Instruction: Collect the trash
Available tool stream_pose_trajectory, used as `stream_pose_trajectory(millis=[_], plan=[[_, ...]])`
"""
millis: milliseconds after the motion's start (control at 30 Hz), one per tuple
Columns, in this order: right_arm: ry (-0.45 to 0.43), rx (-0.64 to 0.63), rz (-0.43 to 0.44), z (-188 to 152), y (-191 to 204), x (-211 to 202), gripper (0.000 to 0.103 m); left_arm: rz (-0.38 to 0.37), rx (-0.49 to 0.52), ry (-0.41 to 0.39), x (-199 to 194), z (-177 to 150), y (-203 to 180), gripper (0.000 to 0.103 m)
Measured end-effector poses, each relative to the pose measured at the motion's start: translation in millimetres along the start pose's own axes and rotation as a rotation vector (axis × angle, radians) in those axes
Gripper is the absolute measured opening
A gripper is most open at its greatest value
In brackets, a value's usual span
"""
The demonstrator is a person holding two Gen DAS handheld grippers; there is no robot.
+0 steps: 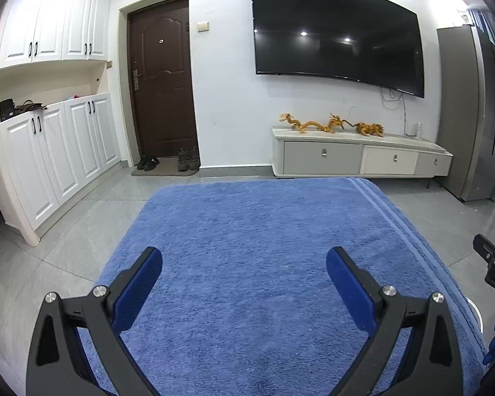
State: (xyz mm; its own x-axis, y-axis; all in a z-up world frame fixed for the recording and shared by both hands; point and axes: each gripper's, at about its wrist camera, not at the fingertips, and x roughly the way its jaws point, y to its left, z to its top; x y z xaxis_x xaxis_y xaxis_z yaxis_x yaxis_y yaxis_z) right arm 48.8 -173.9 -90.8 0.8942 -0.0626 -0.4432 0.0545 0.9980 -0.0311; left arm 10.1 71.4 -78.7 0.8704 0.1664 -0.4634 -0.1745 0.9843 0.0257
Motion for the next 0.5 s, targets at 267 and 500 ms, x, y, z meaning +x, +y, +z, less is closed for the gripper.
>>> stream_pose_trajectory(millis=[267, 500], plan=[[-0.009, -0.001, -0.001, 0, -1, -3, 0.103, -0.014, 0.026, -0.025, -7, 2, -9, 0.100], [-0.013, 0.000, 0.003, 2, 0, -4, 0.103, -0.028, 0.026, -0.031, -10, 5, -12, 0.100]])
